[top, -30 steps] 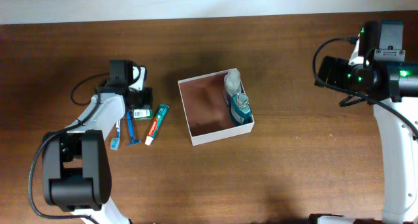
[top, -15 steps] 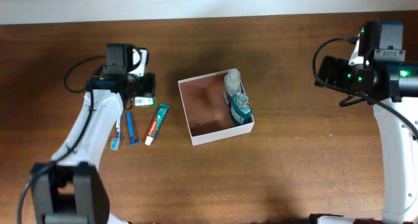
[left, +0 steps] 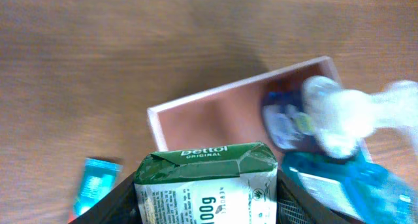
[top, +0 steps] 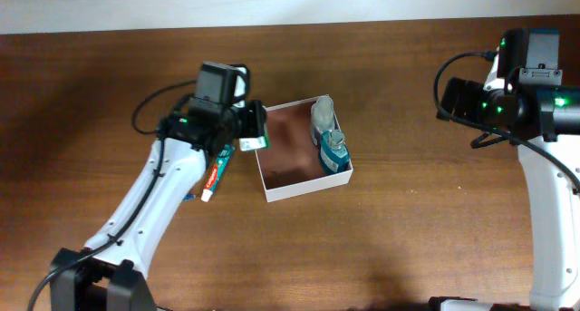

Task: Pack container
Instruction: 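Lift the soap box and carry it into the pink box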

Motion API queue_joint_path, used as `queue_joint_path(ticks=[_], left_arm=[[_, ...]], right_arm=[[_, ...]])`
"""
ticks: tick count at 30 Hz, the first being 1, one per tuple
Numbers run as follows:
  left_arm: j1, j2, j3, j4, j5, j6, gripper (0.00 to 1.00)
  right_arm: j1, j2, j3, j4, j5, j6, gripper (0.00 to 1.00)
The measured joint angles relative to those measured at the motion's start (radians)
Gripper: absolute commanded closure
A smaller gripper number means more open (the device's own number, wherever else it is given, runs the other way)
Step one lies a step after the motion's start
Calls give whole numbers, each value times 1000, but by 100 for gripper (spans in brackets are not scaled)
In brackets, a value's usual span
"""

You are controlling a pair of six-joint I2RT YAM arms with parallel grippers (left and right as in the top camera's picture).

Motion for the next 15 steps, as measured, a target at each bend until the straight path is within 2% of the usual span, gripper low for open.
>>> queue_joint_path(ticks=[5,15], left_arm=[[-89,0,0,1,-56,-75,70],[-188,33,0,23,-179,-106,70]], right_arm=[[0,0,0,0,0,0,2],[0,0,0,0,0,1,2]])
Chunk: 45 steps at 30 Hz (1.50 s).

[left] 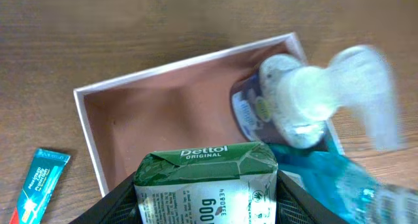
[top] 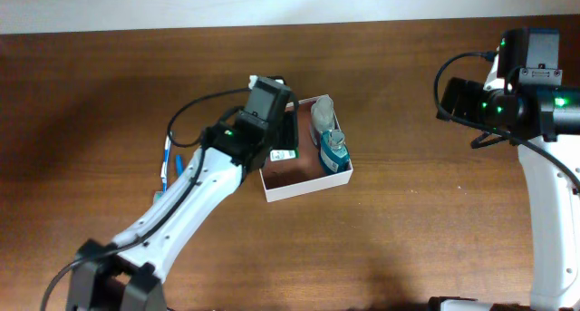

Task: Pack container
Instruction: 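Lift the soap box and carry it into the pink box, then lower the soap box into the box's left side and release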

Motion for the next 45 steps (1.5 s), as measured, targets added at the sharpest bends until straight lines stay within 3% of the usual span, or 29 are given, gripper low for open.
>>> queue_joint_path(ticks=[13,21,22,23,24,28,33,45], left_arm=[[-3,145,0,19,-63,-24,78],[-3,156,0,22,-87,-24,76],[-3,156,0,22,-89,-24,76],[-3,157,0,23,-89,-25,63],[-3,157,0,24,-89,-24,57],[-3,157,0,26,-89,-24,56],[-3,157,0,38,-89,-24,46],[-2,157,1,49,-92,-24,50]], right_arm=[[0,0,0,0,0,-1,2],[0,0,0,0,0,-1,2],[0,0,0,0,0,0,2],[0,0,0,0,0,0,2],[0,0,0,0,0,0,2],[0,0,0,0,0,-1,2],[0,0,0,0,0,0,2],[0,0,0,0,0,0,1]])
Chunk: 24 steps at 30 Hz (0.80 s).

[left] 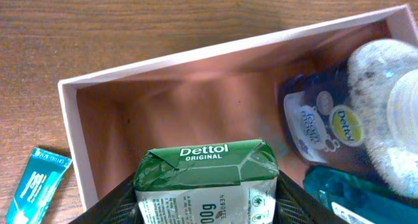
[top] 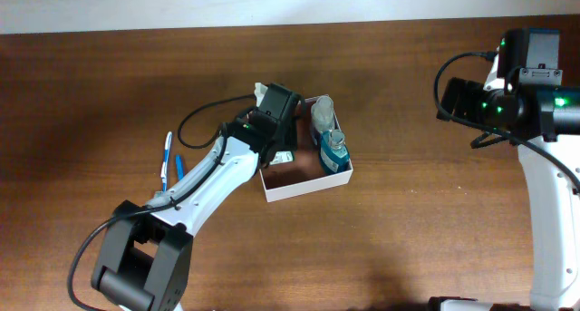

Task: Pack container
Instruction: 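Lower the soap box into the box's left side and release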

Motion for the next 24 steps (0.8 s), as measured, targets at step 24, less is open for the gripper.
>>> queue_joint_path(ticks=[24], left_arm=[[1,0,2,-33,-45,0,43]], right_arm=[[0,0,0,0,0,0,2]])
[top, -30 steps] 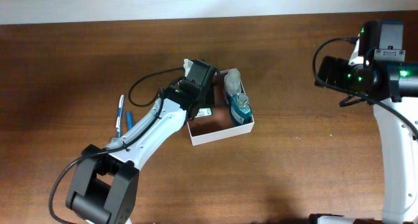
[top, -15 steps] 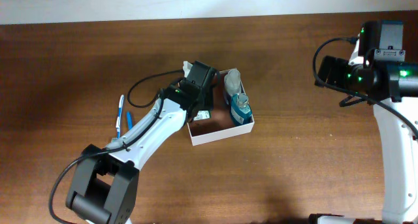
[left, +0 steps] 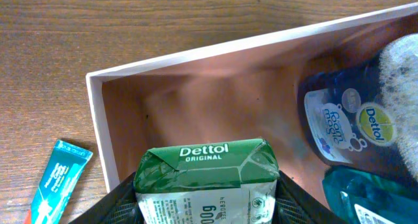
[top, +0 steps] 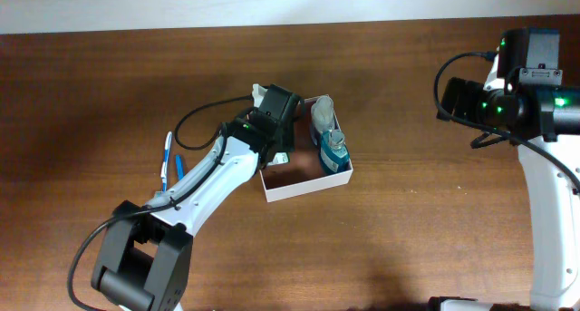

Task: Pack container
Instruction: 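Lower the soap box into the box's left side and release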

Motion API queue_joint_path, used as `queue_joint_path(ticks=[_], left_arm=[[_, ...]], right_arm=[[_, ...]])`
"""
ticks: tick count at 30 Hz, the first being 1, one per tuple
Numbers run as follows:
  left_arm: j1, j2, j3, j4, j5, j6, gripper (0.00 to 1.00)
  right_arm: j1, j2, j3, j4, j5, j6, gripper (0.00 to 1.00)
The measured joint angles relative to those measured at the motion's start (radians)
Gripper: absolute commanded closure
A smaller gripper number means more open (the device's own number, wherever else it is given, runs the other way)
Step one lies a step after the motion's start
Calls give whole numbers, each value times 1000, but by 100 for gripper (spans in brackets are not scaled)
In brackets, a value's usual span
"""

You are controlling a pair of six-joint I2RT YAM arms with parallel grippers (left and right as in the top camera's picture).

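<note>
My left gripper (top: 277,137) reaches into the left half of the white box (top: 308,180), shut on a green and white Dettol soap pack (left: 206,178). In the left wrist view the pack fills the space between the black fingers (left: 121,201), over the box's brown floor near its left wall (left: 98,119). A dark blue Dettol foam bottle (left: 349,129) with a clear pump top (top: 323,114) and a teal bottle (top: 333,150) stand along the box's right side. My right gripper (top: 530,50) is far right, its fingers hidden.
A teal toothpaste tube (left: 62,172) lies on the wooden table just left of the box. Two blue pens (top: 167,157) lie further left. The left arm's cable (top: 204,116) loops over the table behind the arm.
My left gripper, still holding the soap pack, has shifted slightly toward the box's left wall; the box sits a little further right in the wrist view. The right arm has not moved.
My left gripper first held the soap pack just left of the box, above the toothpaste. Then it held it over the box's left half. Later it was low inside the box beside the bottles, and now it is there still, slightly nearer the left wall.
</note>
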Motion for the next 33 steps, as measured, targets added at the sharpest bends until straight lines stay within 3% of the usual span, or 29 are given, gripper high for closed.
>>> queue_joint_path(ticks=[6,19,22,25,26,33], left_arm=[[0,0,0,-13,0,0,37],[0,0,4,-1,-12,0,37],[0,0,8,6,-23,0,47],[0,0,17,6,-30,-9,93],[0,0,19,5,-31,-9,99],[0,-93,29,-100,-33,-7,99]], right_arm=[[0,0,0,0,0,0,2],[0,0,0,0,0,0,2],[0,0,0,0,0,0,2],[0,0,0,0,0,0,2],[0,0,0,0,0,0,2],[0,0,0,0,0,0,2]])
